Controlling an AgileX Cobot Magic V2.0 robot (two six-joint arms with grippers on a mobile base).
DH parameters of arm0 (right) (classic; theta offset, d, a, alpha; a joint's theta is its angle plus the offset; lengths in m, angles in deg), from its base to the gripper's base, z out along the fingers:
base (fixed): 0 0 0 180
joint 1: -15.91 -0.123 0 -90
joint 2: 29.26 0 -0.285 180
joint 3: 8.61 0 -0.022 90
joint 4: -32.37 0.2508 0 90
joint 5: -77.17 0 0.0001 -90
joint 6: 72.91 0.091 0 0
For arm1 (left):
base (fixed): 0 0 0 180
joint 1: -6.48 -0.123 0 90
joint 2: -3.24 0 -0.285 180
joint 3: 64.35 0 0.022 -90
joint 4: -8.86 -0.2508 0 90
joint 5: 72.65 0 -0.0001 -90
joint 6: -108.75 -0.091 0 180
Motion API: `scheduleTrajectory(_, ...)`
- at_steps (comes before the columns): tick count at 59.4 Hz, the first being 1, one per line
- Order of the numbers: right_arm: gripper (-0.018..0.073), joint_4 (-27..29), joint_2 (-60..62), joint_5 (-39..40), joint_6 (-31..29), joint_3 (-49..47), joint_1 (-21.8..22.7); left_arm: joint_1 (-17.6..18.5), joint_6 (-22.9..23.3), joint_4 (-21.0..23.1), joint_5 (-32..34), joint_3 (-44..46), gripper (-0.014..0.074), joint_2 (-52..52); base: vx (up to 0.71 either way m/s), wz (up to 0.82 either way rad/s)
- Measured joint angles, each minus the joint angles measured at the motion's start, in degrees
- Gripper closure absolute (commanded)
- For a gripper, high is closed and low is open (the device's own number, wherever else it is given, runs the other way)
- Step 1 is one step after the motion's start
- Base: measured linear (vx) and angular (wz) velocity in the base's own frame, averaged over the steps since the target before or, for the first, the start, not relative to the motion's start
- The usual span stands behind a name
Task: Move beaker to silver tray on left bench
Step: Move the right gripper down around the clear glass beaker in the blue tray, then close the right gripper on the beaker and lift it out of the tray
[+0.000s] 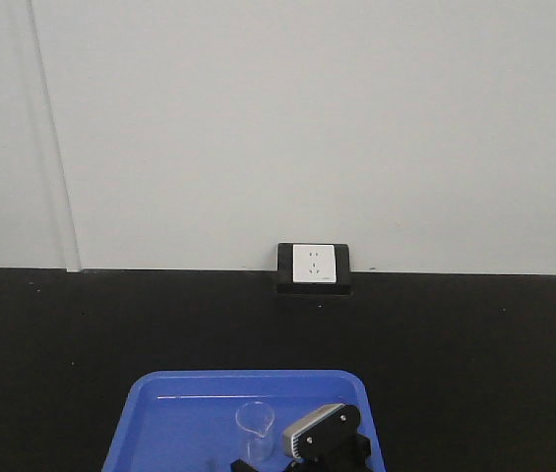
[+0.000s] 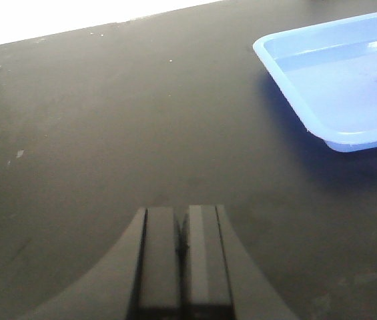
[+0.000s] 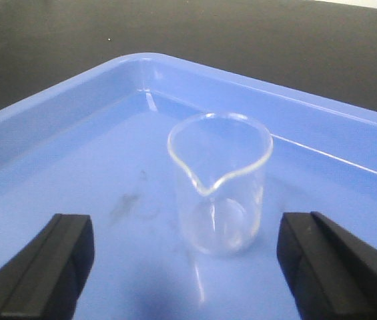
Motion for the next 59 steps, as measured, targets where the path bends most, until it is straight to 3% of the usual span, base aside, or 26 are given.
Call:
scheduleTrajectory(21, -0.0033, -0.02, -7.39, -4.35, 2.31, -10.99, 0.00, 0.00, 0.00, 0.00, 0.00, 0.00, 0.0595, 0.00, 0.00, 0.00)
scheduleTrajectory(34, 0.0044, 0.04, -9.37, -5.33, 3.41, -14.24, 0.00, 0.00, 0.00, 0.00, 0.00, 0.00, 0.0595, 0.00, 0.00, 0.00)
scheduleTrajectory(45, 0.0264, 1.47, -9.57, -5.45, 3.53, -16.03, 0.00, 0.00, 0.00, 0.00, 0.00, 0.00, 0.0595, 0.00, 0.00, 0.00)
scheduleTrajectory(55, 0.0573, 3.01, -9.16, -7.70, 5.47, -16.40, 0.00, 0.00, 0.00, 0.00, 0.00, 0.00, 0.0595, 0.00, 0.00, 0.00)
scheduleTrajectory(59, 0.0576, 3.01, -7.94, -11.37, 6.40, -16.41, 0.00, 0.00, 0.00, 0.00, 0.00, 0.00, 0.0595, 0.00, 0.00, 0.00)
